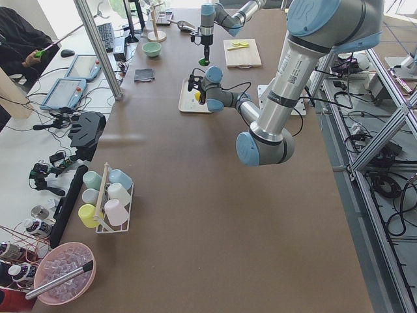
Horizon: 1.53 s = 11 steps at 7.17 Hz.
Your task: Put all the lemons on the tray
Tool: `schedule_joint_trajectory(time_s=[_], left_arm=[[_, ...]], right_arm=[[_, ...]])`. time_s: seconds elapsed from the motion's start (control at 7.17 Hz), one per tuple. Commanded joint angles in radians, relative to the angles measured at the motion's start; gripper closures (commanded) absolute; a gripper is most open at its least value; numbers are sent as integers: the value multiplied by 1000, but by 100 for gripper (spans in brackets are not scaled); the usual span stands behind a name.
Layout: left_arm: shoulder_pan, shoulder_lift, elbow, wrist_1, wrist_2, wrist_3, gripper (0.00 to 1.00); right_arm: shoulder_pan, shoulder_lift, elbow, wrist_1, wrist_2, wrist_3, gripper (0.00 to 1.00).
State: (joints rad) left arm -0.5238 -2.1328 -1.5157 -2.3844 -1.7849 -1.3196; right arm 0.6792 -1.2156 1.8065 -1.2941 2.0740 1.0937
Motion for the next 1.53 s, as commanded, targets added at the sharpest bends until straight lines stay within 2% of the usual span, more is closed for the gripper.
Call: schedule_joint_trajectory(time_s=[0.0,0.14,0.28,0.56,0.7,0.84,0.98,1.26,1.4], left_arm=[[4,-16,51,-4,53,5,2],[5,-15,37,-4,79,19,2],[-13,-13,11,2,49,86,2],[-103,11,-21,2,-83,115,2],[-148,37,-64,8,-137,117,2],[-222,62,-104,37,-230,126,2],[-276,79,-145,71,-285,164,2],[-330,85,-194,189,-315,241,2],[-340,111,-205,204,-315,325,2]], right_arm=[[-50,27,-6,2,-49,44,100],[-56,57,-30,4,-51,54,100],[-61,94,-62,6,-52,63,100],[-63,166,-154,7,-72,66,100],[-70,180,-192,27,-109,64,100],[-72,207,-258,56,-115,64,100],[-73,224,-309,97,-115,67,70],[-75,238,-319,121,-104,113,1],[-67,240,-296,121,-86,144,0]])
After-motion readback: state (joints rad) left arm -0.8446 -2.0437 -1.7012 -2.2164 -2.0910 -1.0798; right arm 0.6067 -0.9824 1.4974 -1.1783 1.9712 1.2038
